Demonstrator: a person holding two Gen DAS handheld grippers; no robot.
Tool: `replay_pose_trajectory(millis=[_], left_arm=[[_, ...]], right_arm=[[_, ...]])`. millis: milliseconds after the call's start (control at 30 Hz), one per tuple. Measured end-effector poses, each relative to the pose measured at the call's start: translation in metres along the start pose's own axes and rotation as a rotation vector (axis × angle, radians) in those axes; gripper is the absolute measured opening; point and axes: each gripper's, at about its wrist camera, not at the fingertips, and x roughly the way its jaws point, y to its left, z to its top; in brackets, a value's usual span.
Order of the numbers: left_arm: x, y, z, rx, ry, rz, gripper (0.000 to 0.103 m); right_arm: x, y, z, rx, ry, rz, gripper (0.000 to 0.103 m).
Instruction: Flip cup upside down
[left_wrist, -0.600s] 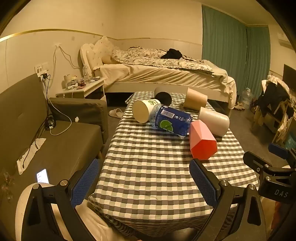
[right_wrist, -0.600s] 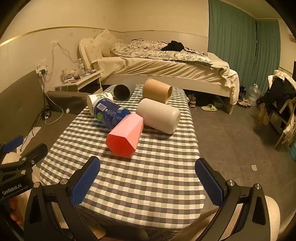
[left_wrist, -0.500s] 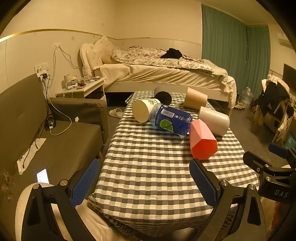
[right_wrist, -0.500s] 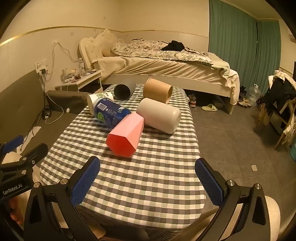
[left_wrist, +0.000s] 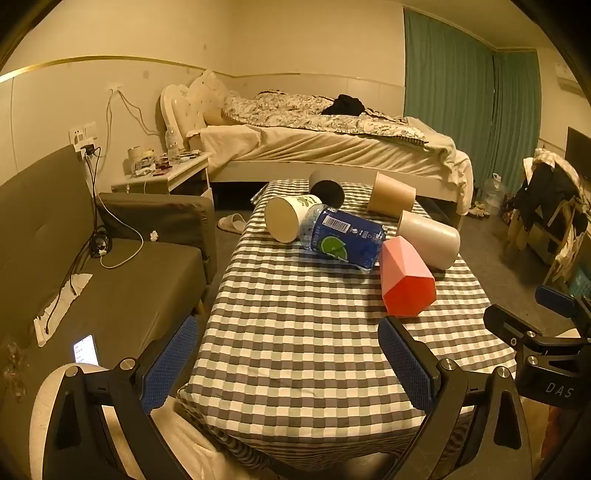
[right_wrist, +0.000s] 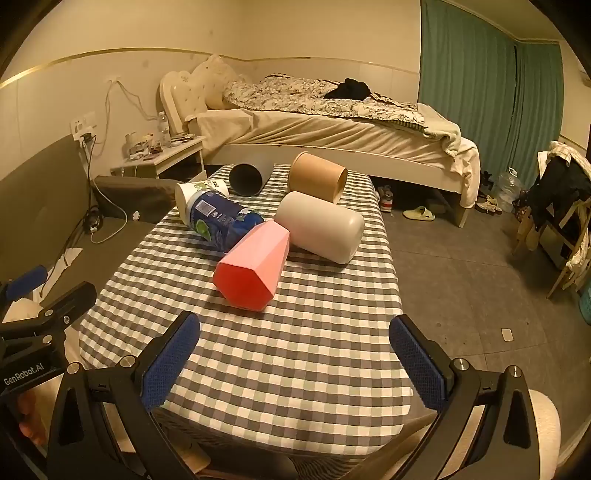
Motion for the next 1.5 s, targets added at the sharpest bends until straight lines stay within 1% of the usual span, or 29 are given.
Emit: replay_pose_trajectory(millis=[133,1500], left_arm=[[0.0001,0.0,0.0,0.0,0.0,0.0,0.101],[0.0005,-0.0001,0.0003,0.001,0.008,0.001,0.101]], right_arm=[[0.0039,0.0035,-0.0063,0.002,0.002,-0.001,0.103],[0.0048,0.0032,-0.0018,-0.005,0.014,-0.003,0.103]])
